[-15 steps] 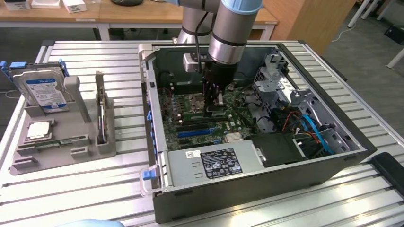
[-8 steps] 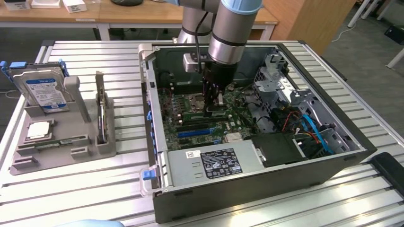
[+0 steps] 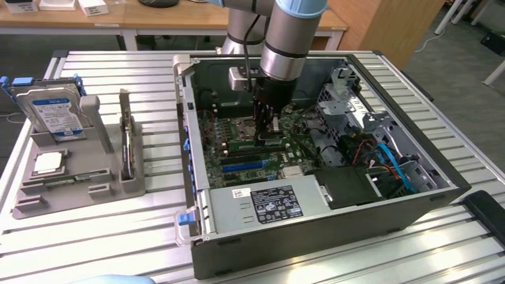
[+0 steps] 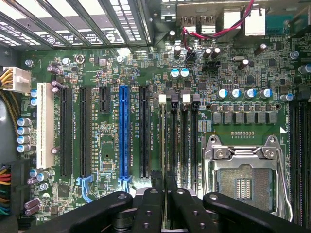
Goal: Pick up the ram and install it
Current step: 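Insert the ram into the slot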
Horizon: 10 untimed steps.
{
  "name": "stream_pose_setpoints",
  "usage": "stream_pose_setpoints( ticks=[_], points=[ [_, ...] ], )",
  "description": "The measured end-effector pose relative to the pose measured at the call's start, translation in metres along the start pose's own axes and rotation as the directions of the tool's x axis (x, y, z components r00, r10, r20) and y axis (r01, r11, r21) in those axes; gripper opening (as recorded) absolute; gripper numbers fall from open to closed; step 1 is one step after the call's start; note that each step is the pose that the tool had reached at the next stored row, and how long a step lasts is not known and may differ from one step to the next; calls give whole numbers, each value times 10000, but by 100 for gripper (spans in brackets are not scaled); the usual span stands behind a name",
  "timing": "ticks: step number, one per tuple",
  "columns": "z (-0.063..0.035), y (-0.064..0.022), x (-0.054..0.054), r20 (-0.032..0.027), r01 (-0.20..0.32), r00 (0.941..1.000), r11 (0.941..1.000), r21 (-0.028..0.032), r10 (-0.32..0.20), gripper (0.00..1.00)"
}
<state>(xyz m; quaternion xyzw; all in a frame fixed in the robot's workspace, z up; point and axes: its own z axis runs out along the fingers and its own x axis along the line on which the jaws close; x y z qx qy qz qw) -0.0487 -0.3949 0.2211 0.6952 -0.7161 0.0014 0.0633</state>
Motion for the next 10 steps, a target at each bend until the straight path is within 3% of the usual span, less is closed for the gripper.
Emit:
stream_pose_setpoints(
  ticks=[10],
  points=[
    [5,1,0,-47,-5,10000,10000,14,5,13]
  ],
)
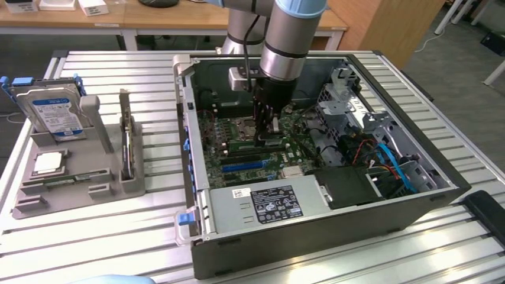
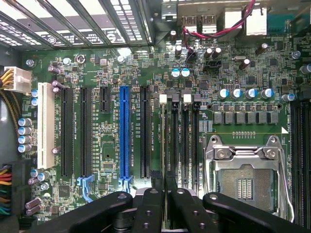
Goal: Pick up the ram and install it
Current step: 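Insert the ram into the slot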
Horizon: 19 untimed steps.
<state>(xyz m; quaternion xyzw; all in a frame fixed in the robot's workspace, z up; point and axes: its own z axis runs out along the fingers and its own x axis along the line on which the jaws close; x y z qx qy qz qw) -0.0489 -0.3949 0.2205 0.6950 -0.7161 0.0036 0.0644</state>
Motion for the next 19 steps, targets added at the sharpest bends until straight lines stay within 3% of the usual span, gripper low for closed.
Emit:
stream_pose_setpoints(
  ticks=[9,19],
  points=[
    [8,2,0,-59,-8,10000,10000,29,8,13],
    [15,2,-1,-62,-12,10000,10000,71,13,13]
  ],
)
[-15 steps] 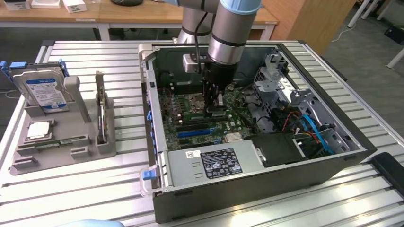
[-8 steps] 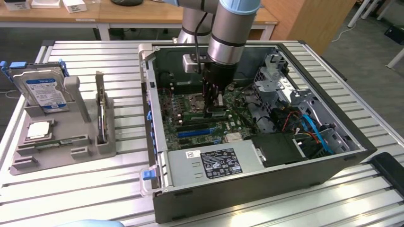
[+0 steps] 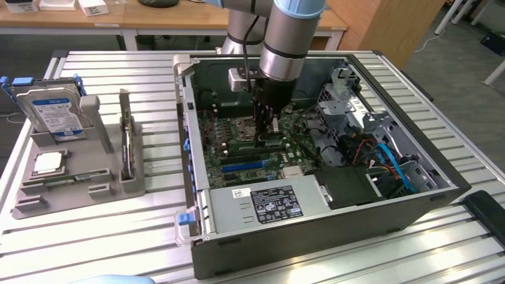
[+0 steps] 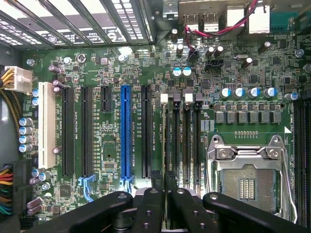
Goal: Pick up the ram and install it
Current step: 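Insert the ram into the slot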
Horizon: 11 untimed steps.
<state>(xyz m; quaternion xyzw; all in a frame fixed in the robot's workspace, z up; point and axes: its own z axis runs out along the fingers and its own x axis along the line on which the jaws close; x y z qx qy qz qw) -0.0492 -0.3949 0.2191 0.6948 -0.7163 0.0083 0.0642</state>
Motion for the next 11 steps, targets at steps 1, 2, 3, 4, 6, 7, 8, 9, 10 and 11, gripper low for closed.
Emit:
stream_pose_setpoints(
  ticks=[1,2,3,4,6,7,8,9,10,11],
  points=[
    [2,0,-1,1,-1,10000,10000,4,1,13],
    [3,0,-1,2,-1,10000,10000,4,1,13],
    [3,0,-1,2,-1,10000,10000,4,1,13],
    [4,0,-2,2,-1,10000,10000,4,1,13],
    [5,0,-2,3,-1,10000,10000,5,1,13],
    [7,0,-3,5,-1,10000,10000,5,1,13],
    [9,0,-3,4,-3,10000,10000,12,3,13],
    [11,1,-3,6,-4,10000,10000,17,4,13],
    [11,1,-3,7,-4,10000,10000,17,4,13],
    [11,1,-3,7,-4,10000,10000,18,4,13]
  ],
)
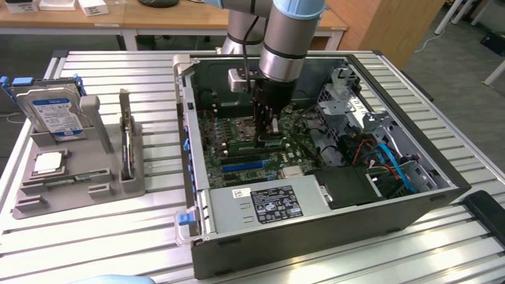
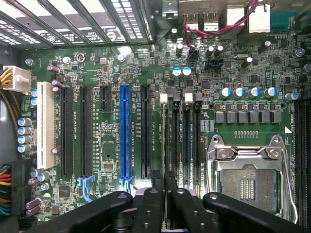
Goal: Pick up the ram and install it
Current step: 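Insert the ram into the slot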
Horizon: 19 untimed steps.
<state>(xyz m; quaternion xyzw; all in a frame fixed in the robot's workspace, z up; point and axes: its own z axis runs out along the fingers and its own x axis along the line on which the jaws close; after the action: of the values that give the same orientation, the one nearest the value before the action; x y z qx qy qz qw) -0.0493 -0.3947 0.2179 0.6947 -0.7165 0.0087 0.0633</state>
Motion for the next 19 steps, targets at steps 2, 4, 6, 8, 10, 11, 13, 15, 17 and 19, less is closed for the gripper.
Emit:
stream_pose_setpoints(
  ticks=[2,4,6,8,10,11,13,15,17,19],
  points=[
    [0,-2,0,-6,1,10000,10000,16,-1,13],
    [1,-2,0,-4,1,10000,10000,16,-1,13],
    [0,-2,0,-5,0,10000,10000,15,0,13],
    [4,-7,-2,5,7,10000,10000,36,-7,13],
    [3,-4,-1,2,5,10000,10000,19,-5,19],
    [1,-3,0,-3,3,10000,10000,17,-3,19],
    [1,-2,0,-5,1,10000,10000,15,-1,31],
    [1,-2,0,-5,1,10000,10000,16,-1,37],
    [0,-2,1,-5,1,10000,10000,16,-1,44],
    [1,-2,0,-5,1,10000,10000,16,-1,44]
  ],
)
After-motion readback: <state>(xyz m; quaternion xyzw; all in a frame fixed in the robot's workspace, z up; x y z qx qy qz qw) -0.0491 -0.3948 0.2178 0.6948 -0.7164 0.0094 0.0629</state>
